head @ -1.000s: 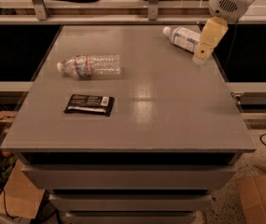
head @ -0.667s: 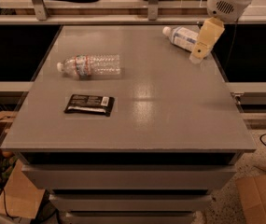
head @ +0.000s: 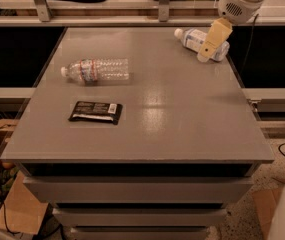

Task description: Place blue plastic bottle upright

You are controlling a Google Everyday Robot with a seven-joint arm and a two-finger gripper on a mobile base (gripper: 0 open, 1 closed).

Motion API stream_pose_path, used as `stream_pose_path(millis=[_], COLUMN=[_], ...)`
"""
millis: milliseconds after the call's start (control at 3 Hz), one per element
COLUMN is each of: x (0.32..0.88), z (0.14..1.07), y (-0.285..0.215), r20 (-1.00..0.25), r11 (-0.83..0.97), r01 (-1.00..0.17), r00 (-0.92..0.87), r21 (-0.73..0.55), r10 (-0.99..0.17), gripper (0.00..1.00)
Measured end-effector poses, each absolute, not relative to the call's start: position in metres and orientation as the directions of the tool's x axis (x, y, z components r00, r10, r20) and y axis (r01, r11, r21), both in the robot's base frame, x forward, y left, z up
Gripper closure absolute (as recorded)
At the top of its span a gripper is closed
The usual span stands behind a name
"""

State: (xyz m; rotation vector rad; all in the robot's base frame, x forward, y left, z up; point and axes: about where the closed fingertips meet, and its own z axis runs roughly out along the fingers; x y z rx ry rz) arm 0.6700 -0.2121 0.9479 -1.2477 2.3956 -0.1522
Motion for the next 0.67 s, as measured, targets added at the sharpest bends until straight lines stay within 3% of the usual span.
stream_pose_path(millis=[667], x=[0.704], z=[0.926], y=[-0.202], r20=[-0.297], r11=[0.575], r01=[-0.759], r00=[-0.498], r21=[-0.305], r10=[-0.815], gripper=[0.00])
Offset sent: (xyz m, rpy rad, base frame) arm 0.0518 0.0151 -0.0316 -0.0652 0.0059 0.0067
